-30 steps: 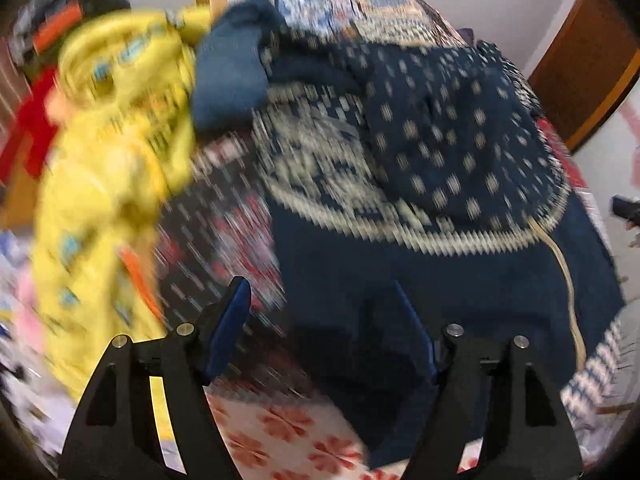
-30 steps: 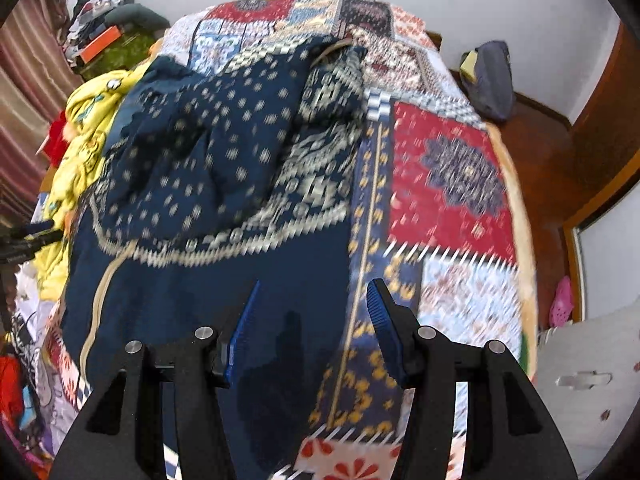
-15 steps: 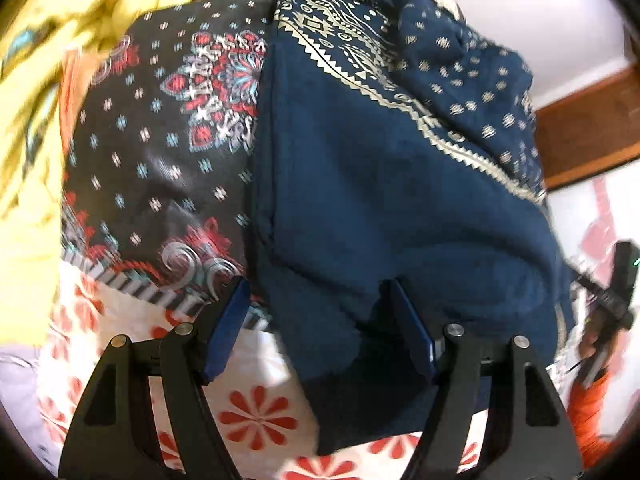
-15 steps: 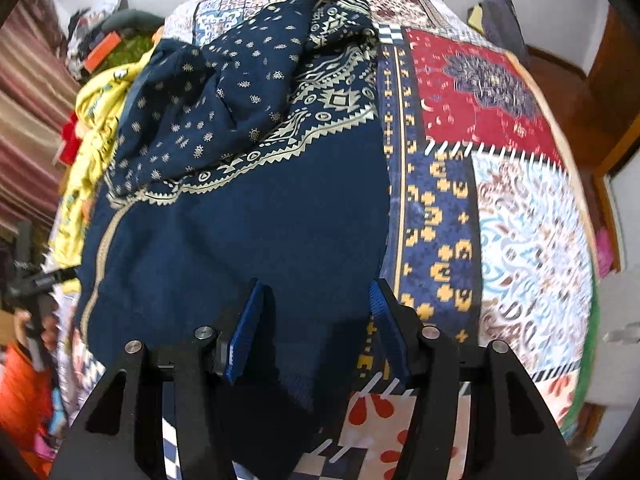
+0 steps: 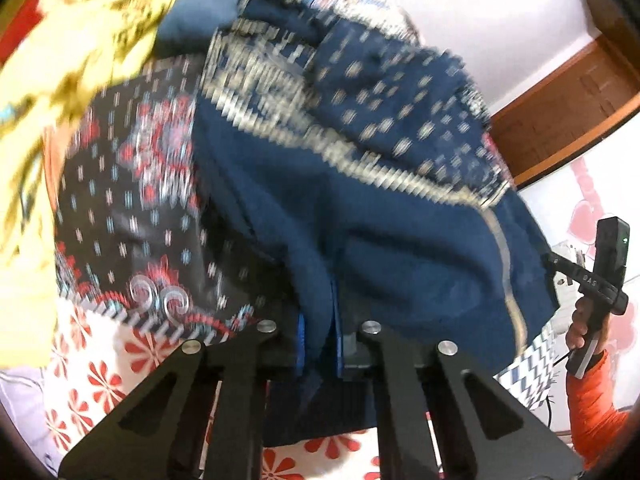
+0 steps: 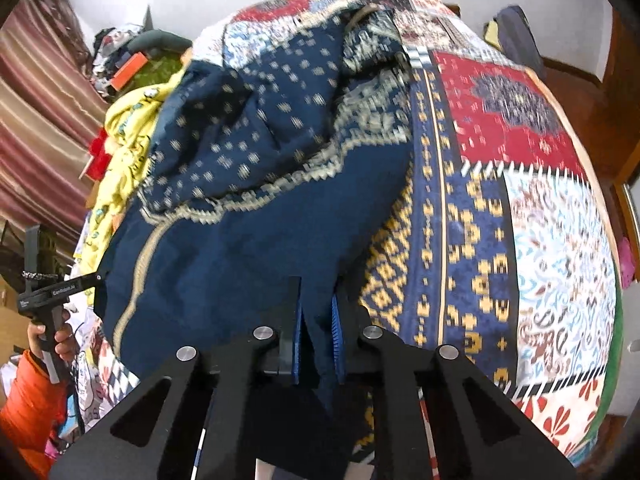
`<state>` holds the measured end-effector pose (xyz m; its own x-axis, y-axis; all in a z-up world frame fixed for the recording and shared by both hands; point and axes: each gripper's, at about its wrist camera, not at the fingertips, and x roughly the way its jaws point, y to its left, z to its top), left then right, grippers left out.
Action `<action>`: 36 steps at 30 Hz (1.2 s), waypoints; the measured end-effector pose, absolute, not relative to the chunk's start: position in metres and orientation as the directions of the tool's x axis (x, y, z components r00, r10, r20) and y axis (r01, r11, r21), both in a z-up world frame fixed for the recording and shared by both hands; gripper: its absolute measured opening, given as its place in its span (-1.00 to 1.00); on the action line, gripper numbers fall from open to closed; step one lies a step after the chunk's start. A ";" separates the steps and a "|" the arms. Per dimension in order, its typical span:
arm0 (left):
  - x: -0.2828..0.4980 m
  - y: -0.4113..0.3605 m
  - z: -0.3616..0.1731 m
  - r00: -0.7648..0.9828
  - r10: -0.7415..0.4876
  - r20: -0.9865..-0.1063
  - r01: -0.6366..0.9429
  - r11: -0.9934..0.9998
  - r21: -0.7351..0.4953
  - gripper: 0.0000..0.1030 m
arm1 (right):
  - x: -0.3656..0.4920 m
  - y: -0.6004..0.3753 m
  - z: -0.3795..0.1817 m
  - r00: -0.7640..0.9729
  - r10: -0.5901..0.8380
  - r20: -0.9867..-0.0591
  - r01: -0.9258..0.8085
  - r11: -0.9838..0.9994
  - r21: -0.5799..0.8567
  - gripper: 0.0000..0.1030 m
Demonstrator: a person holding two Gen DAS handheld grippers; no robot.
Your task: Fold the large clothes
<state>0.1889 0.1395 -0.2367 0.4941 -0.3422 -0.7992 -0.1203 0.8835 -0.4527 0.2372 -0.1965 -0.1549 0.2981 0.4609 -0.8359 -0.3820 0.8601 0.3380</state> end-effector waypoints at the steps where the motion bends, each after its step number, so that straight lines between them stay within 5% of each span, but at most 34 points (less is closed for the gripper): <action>1: 0.191 0.140 -0.227 0.516 -0.339 -0.787 -0.112 0.884 -0.454 -0.83 | 0.239 -0.196 -0.149 0.309 0.471 -0.826 -0.390 0.855 0.342 -0.80; 18: 0.305 0.201 -0.116 0.761 -0.257 -0.596 -0.057 0.888 -0.456 -0.86 | 0.344 -0.160 -0.072 0.507 0.491 -0.708 -0.448 0.852 0.270 -0.81; 27: 0.407 0.240 -0.166 0.735 -0.051 -0.677 -0.250 0.907 -0.340 -0.86 | 0.459 -0.137 -0.111 0.512 0.413 -0.753 -0.323 0.905 0.277 -0.81; 36: 0.444 0.231 -0.248 0.584 -0.015 -0.812 -0.255 0.946 -0.201 -0.84 | 0.486 -0.135 -0.158 0.446 0.400 -0.801 -0.336 0.904 0.265 -0.70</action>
<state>0.4441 0.2308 -0.2476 0.5840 -0.0150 -0.8116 -0.2553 0.9457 -0.2012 0.4858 -0.1349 -0.1575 0.4455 0.4003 -0.8008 -0.3361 0.9038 0.2648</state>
